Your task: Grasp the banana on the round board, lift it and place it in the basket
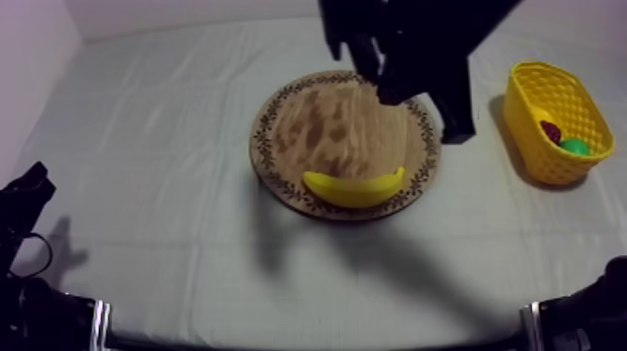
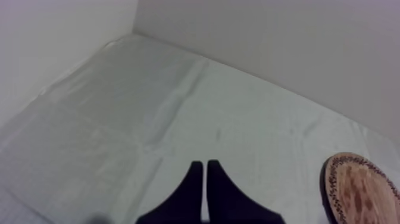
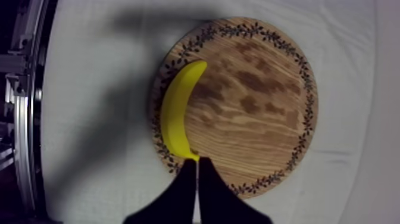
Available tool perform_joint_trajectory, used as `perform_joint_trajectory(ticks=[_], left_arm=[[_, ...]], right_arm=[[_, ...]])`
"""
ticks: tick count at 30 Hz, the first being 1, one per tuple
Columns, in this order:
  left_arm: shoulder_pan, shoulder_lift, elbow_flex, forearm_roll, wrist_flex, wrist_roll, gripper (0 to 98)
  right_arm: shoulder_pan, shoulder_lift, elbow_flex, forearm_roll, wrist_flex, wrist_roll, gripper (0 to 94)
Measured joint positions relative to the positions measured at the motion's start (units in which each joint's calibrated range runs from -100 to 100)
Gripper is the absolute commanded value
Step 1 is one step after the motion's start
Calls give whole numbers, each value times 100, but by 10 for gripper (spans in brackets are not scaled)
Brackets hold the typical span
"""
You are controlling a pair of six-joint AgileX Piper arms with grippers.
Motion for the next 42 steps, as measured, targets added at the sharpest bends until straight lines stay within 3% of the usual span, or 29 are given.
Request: perform_joint_trajectory(ticks=[7, 14, 17, 28, 42], left_arm=[[0, 0, 0, 0, 0, 0, 1], [0, 0, 0, 0, 0, 0, 1], [0, 0, 0, 0, 0, 0, 1], [0, 0, 0, 0, 0, 0, 1], [0, 0, 0, 0, 0, 0, 1]], right_arm=[[24, 406, -403, -43, 239, 70, 290], [73, 468, -478, 61, 224, -8, 596], [90, 482, -515, 120, 222, -50, 677], [37, 635, -286, 174, 58, -46, 676], [-34, 1580, 1070, 101, -1071, -73, 681]])
